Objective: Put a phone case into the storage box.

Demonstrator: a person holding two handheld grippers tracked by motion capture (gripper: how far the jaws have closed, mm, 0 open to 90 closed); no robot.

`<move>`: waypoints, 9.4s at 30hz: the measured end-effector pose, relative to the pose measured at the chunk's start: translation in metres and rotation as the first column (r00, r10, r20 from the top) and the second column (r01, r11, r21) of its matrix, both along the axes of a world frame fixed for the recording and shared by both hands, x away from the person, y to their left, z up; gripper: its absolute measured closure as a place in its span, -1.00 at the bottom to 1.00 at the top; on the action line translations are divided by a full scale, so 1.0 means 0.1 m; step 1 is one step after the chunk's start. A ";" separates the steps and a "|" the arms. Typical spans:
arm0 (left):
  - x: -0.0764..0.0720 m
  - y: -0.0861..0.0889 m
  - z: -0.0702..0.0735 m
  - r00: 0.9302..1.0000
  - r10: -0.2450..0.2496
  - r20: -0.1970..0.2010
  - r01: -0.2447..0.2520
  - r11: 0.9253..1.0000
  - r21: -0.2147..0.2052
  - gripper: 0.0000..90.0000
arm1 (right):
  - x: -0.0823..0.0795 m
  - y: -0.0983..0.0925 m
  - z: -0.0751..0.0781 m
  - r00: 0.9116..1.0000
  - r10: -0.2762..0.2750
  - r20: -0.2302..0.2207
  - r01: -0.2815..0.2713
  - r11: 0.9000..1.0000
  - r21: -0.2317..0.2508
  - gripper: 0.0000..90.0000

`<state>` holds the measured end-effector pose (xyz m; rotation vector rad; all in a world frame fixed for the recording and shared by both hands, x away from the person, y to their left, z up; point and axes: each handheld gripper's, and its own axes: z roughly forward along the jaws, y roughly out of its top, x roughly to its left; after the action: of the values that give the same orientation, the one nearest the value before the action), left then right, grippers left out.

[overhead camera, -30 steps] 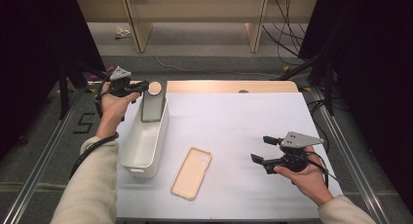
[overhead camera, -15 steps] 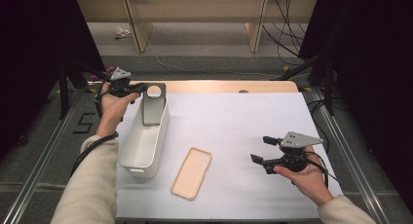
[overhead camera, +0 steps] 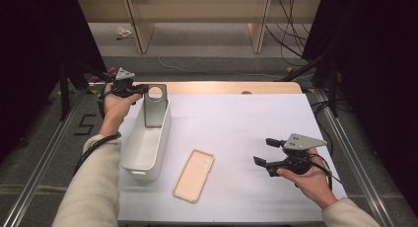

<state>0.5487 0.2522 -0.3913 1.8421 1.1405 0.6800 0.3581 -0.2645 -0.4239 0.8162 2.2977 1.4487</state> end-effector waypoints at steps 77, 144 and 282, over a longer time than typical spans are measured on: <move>-1.97 -0.60 -0.09 0.989 -0.143 0.032 0.145 0.985 -0.091 -1.00 | -0.01 0.00 0.00 1.000 0.006 -0.006 -0.006 1.000 -0.027 -0.59; -2.20 -1.32 -0.20 0.968 -0.212 -0.135 0.232 0.960 0.156 -0.46 | 0.03 0.04 -0.02 1.000 0.010 -0.011 -0.011 0.999 -0.048 -0.60; -2.13 -1.71 -0.68 0.655 -0.082 -0.751 0.381 0.894 0.235 0.98 | 0.01 0.03 0.00 1.000 0.015 -0.006 -0.015 0.999 -0.044 -0.60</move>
<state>0.3359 0.0812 -0.4590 2.6761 1.2604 -0.0508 0.3594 -0.2617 -0.4244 0.7931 2.3358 1.3990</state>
